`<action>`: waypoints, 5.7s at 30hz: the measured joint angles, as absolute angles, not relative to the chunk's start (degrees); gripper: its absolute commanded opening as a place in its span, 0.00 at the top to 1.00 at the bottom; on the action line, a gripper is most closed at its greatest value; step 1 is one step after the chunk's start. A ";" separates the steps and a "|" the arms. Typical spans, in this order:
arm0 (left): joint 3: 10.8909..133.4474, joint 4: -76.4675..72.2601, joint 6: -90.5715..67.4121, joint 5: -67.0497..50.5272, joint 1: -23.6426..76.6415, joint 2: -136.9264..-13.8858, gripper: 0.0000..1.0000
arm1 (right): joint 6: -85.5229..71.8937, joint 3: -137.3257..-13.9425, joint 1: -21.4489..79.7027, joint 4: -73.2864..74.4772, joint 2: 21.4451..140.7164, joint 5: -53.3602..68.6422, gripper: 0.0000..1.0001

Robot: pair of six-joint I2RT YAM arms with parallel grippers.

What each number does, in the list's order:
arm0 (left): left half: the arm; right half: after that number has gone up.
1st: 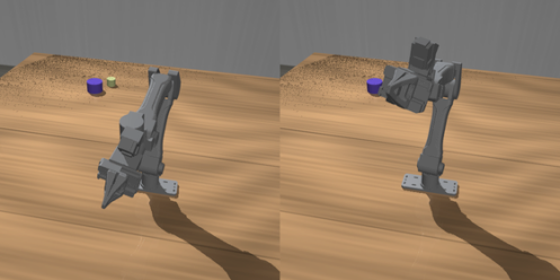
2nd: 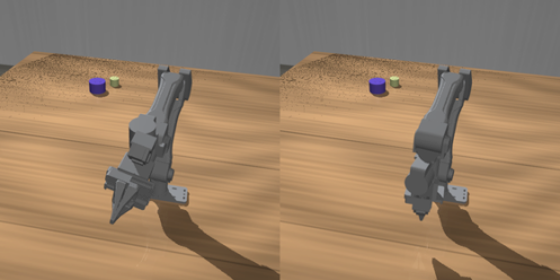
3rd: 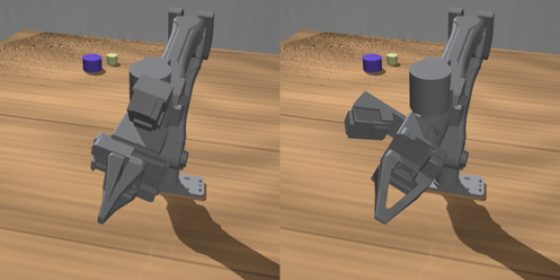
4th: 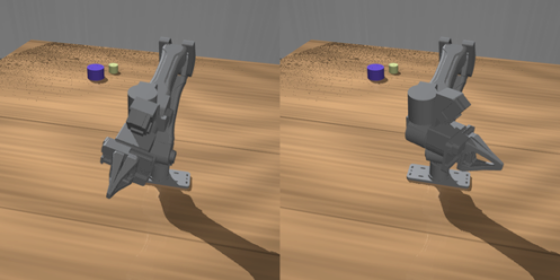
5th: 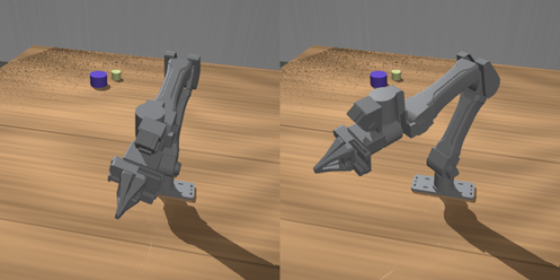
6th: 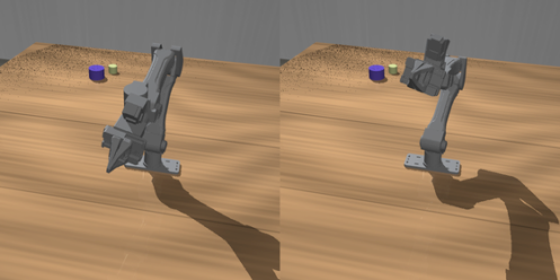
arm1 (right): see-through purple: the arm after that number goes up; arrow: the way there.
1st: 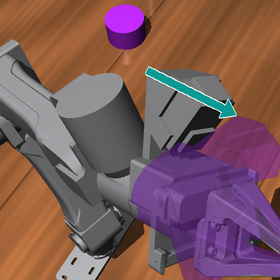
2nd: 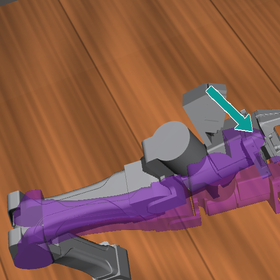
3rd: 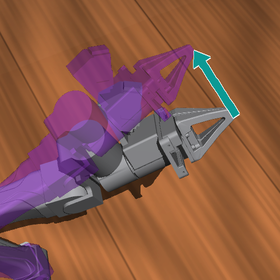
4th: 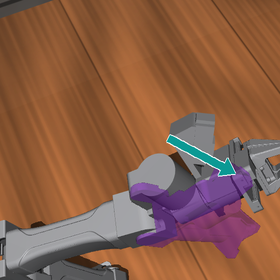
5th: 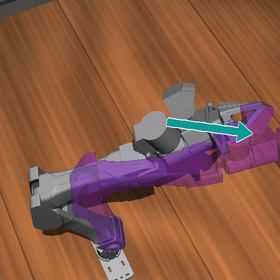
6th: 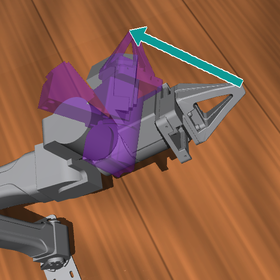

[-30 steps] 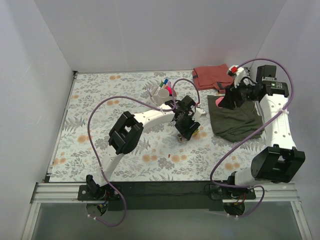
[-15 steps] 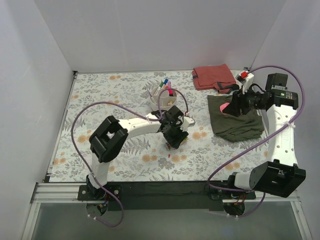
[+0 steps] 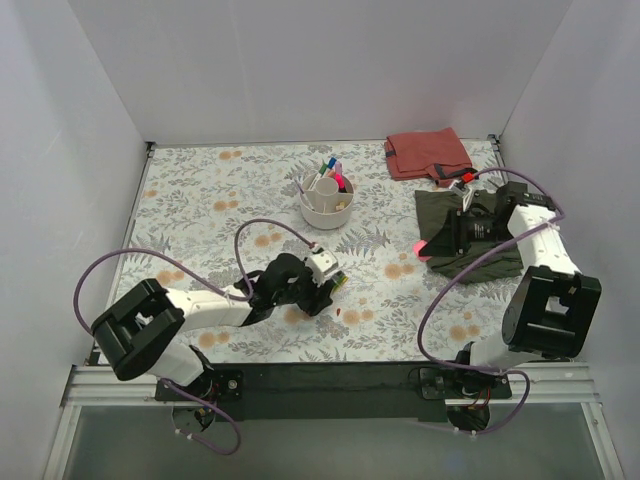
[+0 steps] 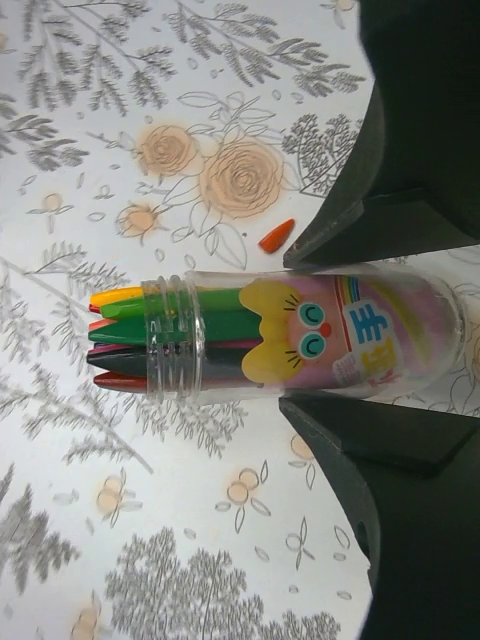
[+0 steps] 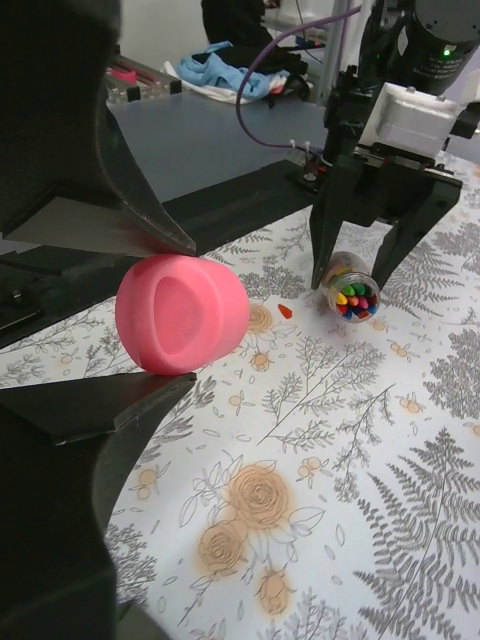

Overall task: Sort the stationery into containers
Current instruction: Close the pen cap on the pen.

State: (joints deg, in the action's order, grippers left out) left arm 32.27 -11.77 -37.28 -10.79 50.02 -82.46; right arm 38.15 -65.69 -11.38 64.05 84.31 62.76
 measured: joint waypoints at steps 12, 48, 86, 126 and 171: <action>16.16 -56.03 -42.94 -6.22 49.23 -84.73 1.00 | 44.36 -75.57 5.69 62.33 97.69 64.05 0.99; 10.72 -73.71 -44.58 -14.63 49.23 -94.30 1.00 | 62.39 -80.73 30.65 56.53 100.07 51.09 0.99; 9.34 -73.73 -43.66 -15.33 49.23 -94.30 1.00 | 61.39 -76.03 33.47 51.24 102.41 54.17 0.99; 8.86 -72.90 -42.17 -16.21 49.52 -94.59 1.00 | 4.58 -57.34 30.52 24.64 98.83 49.56 0.99; 8.51 -76.95 -30.83 -18.22 51.00 -97.25 1.00 | -42.22 -45.19 28.08 7.35 97.25 52.40 0.99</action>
